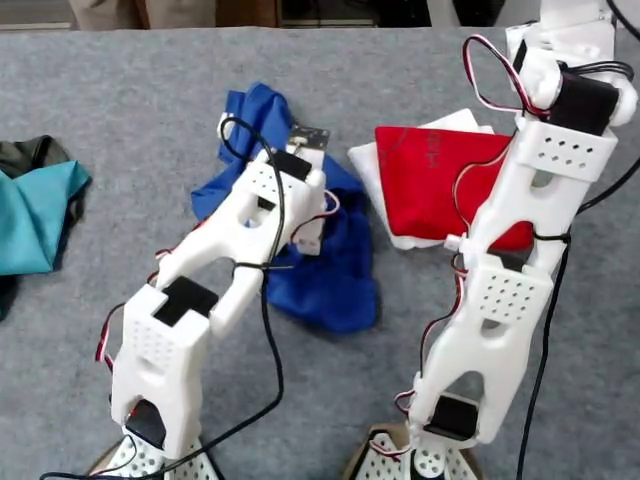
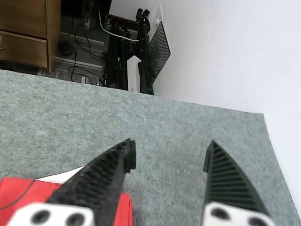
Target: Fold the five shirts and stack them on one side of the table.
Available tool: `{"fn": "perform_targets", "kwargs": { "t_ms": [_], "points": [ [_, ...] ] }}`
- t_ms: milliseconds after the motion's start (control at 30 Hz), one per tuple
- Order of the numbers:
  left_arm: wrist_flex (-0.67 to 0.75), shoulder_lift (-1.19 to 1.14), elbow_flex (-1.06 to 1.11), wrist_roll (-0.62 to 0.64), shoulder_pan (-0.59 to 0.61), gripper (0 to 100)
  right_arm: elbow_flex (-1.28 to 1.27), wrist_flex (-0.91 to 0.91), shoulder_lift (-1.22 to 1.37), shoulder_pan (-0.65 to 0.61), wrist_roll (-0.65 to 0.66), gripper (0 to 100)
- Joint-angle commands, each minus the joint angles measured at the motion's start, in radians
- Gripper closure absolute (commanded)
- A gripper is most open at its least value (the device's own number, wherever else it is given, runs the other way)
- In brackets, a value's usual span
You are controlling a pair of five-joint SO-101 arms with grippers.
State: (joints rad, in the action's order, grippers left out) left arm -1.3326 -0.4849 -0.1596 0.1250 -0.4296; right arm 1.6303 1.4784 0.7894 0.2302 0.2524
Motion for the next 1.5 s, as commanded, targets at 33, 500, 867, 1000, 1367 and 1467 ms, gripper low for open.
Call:
{"fn": "perform_targets", "kwargs": {
  "t_ms": [33,500,867,1000,1367,1467],
  "points": [
    [-0.037,-0.013,-0.046,-0.012,0.011,86,0.036,-0.023,-0.01,0.013,-0.009,75.2],
    [-0.051,-0.028,-0.072,-0.012,0.011,98,0.036,-0.023,-0.01,0.012,-0.009,75.2],
    [-0.348,-0.025,-0.367,-0.055,0.129,98,0.035,-0.018,-0.012,0.01,-0.009,75.2],
    [-0.428,-0.015,-0.48,-0.106,0.249,98,0.035,-0.005,-0.012,-0.03,-0.003,75.2],
    [-0.428,0.446,-0.104,-0.269,0.539,98,0.036,0.078,-0.012,-0.176,0.071,75.2],
    [-0.428,0.61,0.049,-0.327,0.638,98,0.035,0.101,-0.01,-0.214,0.089,75.2]
  ]
}}
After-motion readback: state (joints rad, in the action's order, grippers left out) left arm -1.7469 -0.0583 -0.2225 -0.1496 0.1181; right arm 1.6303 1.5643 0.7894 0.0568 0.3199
